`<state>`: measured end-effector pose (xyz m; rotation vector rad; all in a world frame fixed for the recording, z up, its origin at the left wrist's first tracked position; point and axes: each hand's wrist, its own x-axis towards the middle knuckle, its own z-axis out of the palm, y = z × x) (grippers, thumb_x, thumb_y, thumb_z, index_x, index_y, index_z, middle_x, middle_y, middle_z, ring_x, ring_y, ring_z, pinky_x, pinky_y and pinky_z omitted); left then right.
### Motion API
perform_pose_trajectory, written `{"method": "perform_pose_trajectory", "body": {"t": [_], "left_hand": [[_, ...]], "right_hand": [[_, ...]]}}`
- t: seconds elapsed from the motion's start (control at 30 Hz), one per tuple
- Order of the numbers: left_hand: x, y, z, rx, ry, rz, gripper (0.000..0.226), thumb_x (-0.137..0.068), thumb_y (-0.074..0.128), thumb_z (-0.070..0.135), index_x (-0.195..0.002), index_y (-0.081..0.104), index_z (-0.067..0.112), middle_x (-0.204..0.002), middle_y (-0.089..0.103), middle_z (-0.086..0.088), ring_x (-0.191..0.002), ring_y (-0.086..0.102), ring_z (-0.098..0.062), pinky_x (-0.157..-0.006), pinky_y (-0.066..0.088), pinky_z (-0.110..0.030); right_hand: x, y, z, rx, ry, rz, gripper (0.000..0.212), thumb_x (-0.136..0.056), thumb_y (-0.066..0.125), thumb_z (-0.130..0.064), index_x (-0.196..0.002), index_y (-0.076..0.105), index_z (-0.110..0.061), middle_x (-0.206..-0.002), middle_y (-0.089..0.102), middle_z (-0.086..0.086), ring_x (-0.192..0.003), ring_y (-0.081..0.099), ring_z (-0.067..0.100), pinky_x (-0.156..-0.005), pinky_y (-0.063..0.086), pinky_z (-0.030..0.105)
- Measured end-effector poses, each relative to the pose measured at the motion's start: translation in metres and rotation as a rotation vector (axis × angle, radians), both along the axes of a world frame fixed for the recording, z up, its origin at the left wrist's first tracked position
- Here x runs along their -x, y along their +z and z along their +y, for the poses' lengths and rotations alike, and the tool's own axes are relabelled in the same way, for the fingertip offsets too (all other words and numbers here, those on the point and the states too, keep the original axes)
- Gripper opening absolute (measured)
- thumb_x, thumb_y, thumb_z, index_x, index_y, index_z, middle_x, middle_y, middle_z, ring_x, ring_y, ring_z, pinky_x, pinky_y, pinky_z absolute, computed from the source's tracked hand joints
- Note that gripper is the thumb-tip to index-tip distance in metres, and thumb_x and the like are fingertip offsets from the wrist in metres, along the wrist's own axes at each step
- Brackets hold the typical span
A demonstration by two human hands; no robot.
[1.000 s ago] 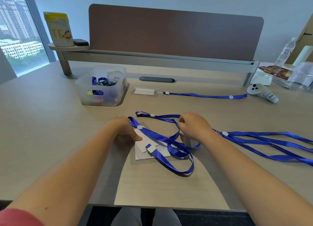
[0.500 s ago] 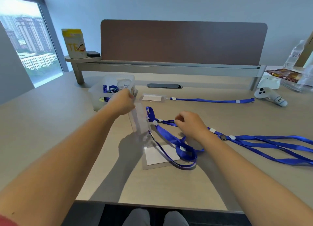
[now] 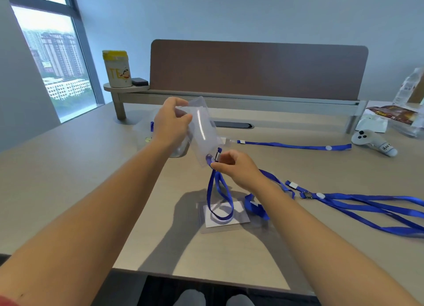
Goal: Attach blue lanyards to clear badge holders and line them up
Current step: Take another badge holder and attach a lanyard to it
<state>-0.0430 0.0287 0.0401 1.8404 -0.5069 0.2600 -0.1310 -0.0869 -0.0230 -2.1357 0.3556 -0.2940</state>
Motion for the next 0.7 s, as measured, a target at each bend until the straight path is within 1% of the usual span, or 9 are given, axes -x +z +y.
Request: {"method": "perform_pose_trajectory", "body": {"t": [0.07,0.2,0.3,0.4,0.47,0.53,0.6,0.63,0.7], "left_hand": [[0.001,0.001,0.001,0.055,-0.003,0.057,0.032,-0.09,0.05,0.008,-0.121,0.046,0.01,-0.1,0.052,-0.005,-0.087,0.055,-0.021,-0.063,0.048,-0.018],[-0.006,-0.001,0.005,0.125,0.037,0.148,0.032,-0.09,0.052,0.009,-0.122,0.046,0.011,-0.102,0.05,-0.004,-0.091,0.055,-0.022,-0.07,0.051,-0.024],[-0.016,-0.006,0.01,0.181,0.094,0.27,0.032,-0.089,0.053,0.009,-0.121,0.047,0.012,-0.1,0.049,-0.004,-0.088,0.056,-0.022,-0.065,0.05,-0.024],[-0.022,-0.014,0.015,0.238,0.138,0.423,0.029,-0.088,0.053,0.003,-0.115,0.049,0.011,-0.104,0.051,-0.008,-0.09,0.055,-0.024,-0.073,0.051,-0.03],[-0.025,-0.02,0.018,0.276,0.164,0.515,0.03,-0.088,0.053,0.001,-0.116,0.049,0.009,-0.109,0.051,-0.01,-0.095,0.055,-0.027,-0.077,0.052,-0.03],[-0.028,-0.026,0.022,0.32,0.169,0.602,0.03,-0.088,0.051,-0.001,-0.118,0.049,0.002,-0.11,0.052,-0.013,-0.092,0.059,-0.028,-0.062,0.057,-0.022],[-0.027,-0.03,0.027,0.37,0.135,0.685,0.019,-0.089,0.048,-0.004,-0.108,0.052,-0.003,-0.104,0.052,-0.015,-0.07,0.059,-0.022,-0.037,0.051,-0.014],[-0.027,-0.032,0.028,0.394,0.11,0.729,0.018,-0.089,0.048,-0.003,-0.106,0.052,-0.004,-0.103,0.052,-0.016,-0.063,0.057,-0.018,-0.032,0.048,-0.013],[-0.025,-0.035,0.029,0.444,0.052,0.815,0.029,-0.091,0.046,-0.001,-0.119,0.047,-0.002,-0.1,0.055,-0.016,-0.061,0.055,-0.017,-0.032,0.048,-0.014]], "right_hand": [[-0.002,0.0,0.003,-0.046,-0.01,-0.02,0.033,-0.085,0.061,-0.025,-0.112,0.054,-0.006,-0.102,0.058,0.005,-0.096,0.053,0.017,-0.082,0.044,0.029],[-0.007,-0.001,0.002,-0.158,-0.037,-0.095,0.006,-0.087,0.056,-0.008,-0.092,0.053,-0.008,-0.08,0.057,0.003,-0.081,0.057,0.019,-0.08,0.052,0.033],[-0.006,0.002,-0.002,-0.092,-0.063,-0.117,0.024,-0.093,0.038,-0.002,-0.109,0.055,0.0,-0.086,0.059,0.011,-0.061,0.05,0.012,-0.059,0.046,0.021],[-0.002,0.004,-0.008,0.16,-0.076,-0.142,0.038,-0.094,0.031,-0.001,-0.126,0.051,-0.005,-0.092,0.056,0.008,-0.061,0.044,0.009,-0.056,0.037,0.018],[0.003,0.005,-0.01,0.276,-0.035,-0.143,0.041,-0.095,0.035,-0.005,-0.133,0.047,-0.012,-0.099,0.057,0.007,-0.058,0.042,0.006,-0.055,0.036,0.015],[0.006,0.005,-0.011,0.33,-0.003,-0.141,0.04,-0.094,0.043,-0.013,-0.133,0.048,-0.018,-0.112,0.062,0.007,-0.065,0.046,0.008,-0.059,0.039,0.015],[0.008,0.004,-0.01,0.348,0.008,-0.136,0.036,-0.093,0.048,-0.021,-0.128,0.055,-0.018,-0.122,0.064,0.005,-0.081,0.05,0.009,-0.071,0.043,0.02],[0.007,0.005,-0.009,0.358,0.012,-0.132,0.033,-0.092,0.049,-0.024,-0.123,0.06,-0.016,-0.117,0.067,0.007,-0.083,0.051,0.011,-0.074,0.045,0.026],[0.006,0.007,-0.006,0.36,0.024,-0.131,0.031,-0.092,0.048,-0.025,-0.113,0.066,-0.011,-0.098,0.07,0.011,-0.077,0.052,0.016,-0.072,0.045,0.032]]}}
